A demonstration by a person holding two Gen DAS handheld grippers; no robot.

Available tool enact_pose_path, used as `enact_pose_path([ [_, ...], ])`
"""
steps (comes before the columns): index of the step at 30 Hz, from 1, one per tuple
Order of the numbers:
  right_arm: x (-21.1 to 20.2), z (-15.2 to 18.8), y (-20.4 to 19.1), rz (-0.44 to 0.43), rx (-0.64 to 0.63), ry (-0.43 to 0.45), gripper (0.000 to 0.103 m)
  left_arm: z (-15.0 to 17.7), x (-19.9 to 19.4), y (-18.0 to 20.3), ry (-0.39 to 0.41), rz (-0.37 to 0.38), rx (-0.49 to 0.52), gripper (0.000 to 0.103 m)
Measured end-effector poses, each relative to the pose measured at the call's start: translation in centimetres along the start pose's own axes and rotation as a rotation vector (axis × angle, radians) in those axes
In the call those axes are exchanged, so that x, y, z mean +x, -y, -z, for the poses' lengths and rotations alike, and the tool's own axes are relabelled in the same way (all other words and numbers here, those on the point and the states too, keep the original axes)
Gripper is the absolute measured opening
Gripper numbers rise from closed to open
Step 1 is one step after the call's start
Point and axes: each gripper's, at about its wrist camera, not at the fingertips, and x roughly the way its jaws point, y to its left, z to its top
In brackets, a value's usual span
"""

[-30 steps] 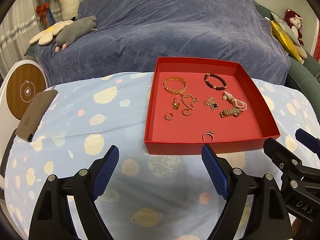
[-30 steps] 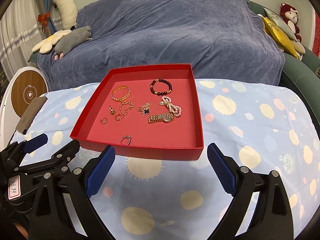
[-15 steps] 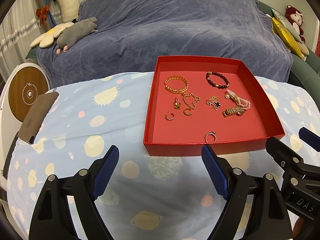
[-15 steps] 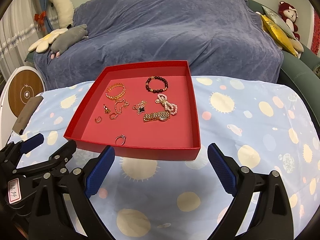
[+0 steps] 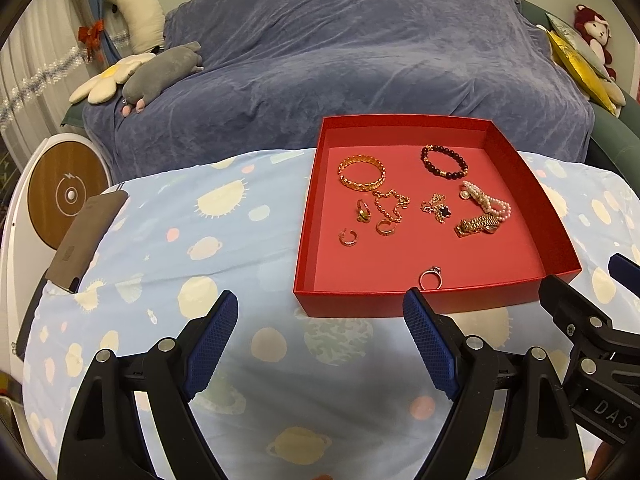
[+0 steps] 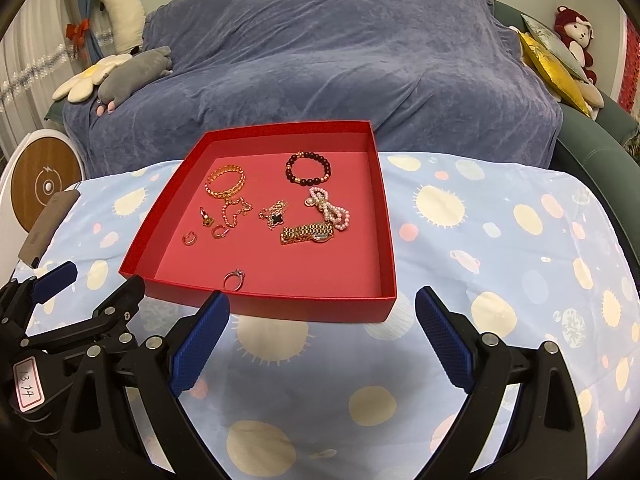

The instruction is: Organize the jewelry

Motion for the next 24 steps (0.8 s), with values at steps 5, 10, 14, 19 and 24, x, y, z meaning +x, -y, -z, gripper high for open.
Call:
enact_pose_path([
  [5,0.0,0.0,0.0,0.001,0.001,0.005,0.092,0.1,-0.1,0.0,0.007,-0.007,-0.005,0.082],
  [10,-0.1,-0.3,0.0,0.002,0.007,0.007,0.092,-0.1,-0.1,-0.1,0.004,-0.008,-0.018,0.082],
  [14,-0.1,-0.6,0.0,0.003,0.01,0.013,0.092,-0.4,0.0,-0.3,0.001,-0.006,-0.035,0.082],
  [19,-0.3,-1.0,0.0,0.005,0.014,0.023,0.092,-0.7,-0.1,-0.3,0.007,-0.002,-0.055,0.082],
  [24,-0.4,-1.3,-0.1,0.006,0.014,0.032,0.092,-1.0,-0.2,-0.3,0.018,-0.004,-0.057,0.082],
])
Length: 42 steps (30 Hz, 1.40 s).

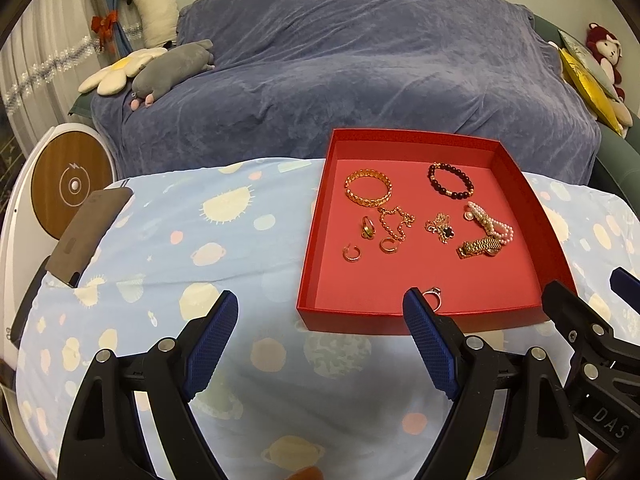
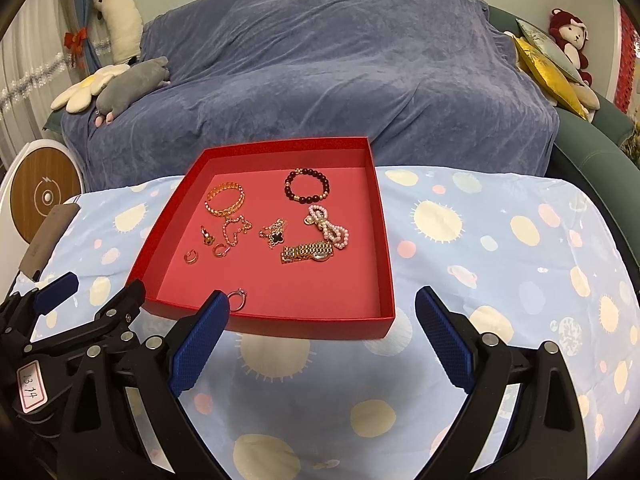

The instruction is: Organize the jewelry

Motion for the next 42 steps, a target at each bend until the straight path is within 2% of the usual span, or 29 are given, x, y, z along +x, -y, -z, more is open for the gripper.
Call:
enact_pose_path([
  [23,-0.16,-0.07,-0.19,-0.004,0.001,0.002,0.092,-0.08,-0.5,-0.09,0.024,-0.009,0.005,0.082],
  [42,-0.12,0.02,-0.17,-0.004,0.001,0.002,0.092,-0.04,-0.68,-0.47,0.033,0.013,-0.001,0.081],
])
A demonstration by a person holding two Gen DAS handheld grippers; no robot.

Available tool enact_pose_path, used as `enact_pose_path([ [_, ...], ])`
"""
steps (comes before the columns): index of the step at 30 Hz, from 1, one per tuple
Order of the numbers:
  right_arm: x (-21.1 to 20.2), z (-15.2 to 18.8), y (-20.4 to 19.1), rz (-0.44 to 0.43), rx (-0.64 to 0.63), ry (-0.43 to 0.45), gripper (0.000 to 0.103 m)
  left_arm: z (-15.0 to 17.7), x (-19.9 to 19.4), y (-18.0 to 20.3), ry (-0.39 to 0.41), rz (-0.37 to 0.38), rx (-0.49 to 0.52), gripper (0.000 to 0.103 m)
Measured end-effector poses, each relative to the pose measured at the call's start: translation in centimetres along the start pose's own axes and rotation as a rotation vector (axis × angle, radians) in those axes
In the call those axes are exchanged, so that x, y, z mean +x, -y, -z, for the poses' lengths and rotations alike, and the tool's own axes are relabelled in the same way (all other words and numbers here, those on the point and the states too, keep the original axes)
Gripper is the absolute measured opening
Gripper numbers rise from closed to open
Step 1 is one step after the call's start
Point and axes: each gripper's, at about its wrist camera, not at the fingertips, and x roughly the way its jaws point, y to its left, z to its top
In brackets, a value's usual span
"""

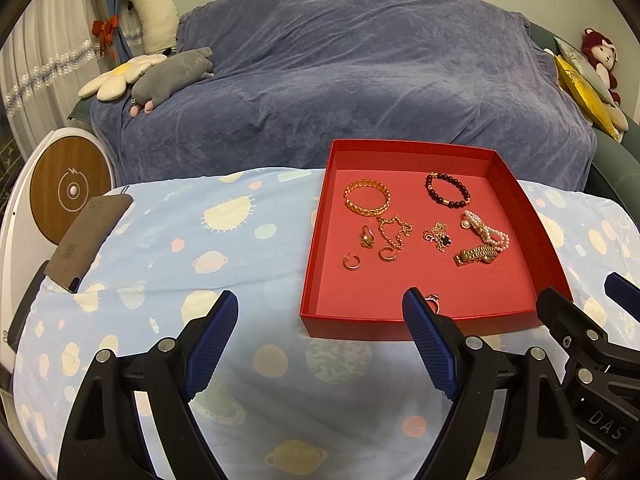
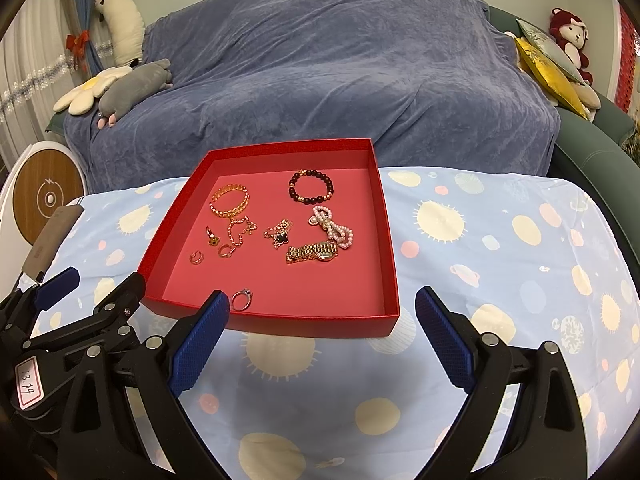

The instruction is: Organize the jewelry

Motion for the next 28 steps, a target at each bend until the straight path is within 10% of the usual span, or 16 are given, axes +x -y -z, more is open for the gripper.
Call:
enact_pose_path([
  [28,-0.49,-0.14,0.04,0.023,0.026,0.029,0.098,0.0,-0.06,-0.24,0.003,0.012,-0.024,0.081],
])
